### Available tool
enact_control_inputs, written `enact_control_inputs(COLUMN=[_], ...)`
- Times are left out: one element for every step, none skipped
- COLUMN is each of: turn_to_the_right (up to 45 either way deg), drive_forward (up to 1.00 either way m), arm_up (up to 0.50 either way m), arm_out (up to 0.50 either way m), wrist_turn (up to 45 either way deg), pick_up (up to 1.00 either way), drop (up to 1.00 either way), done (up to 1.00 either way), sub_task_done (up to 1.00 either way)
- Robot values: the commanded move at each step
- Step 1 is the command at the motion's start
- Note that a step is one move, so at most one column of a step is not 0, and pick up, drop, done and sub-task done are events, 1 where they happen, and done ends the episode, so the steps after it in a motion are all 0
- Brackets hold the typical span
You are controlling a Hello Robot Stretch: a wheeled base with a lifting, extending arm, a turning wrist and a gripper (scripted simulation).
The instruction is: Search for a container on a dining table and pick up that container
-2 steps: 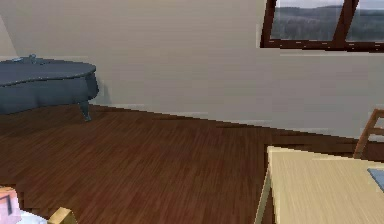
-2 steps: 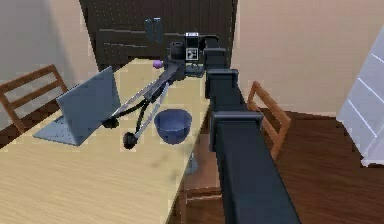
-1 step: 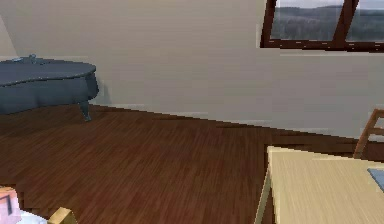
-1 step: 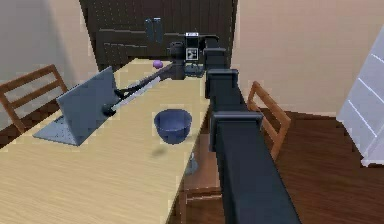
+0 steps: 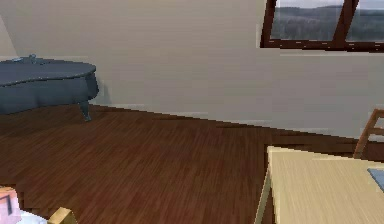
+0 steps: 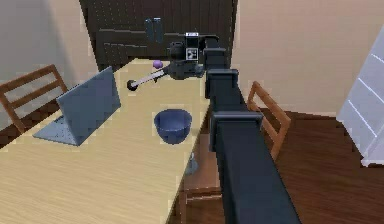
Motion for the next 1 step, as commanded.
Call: enact_control_inputs(turn_to_the_right=[0.0], drive_forward=[0.0], arm_up=[0.0], arm_out=[0.0], wrist_turn=[30.0], pick_up=[0.0], drop=[0.0], done=[0.0], sub_task_done=[0.0])
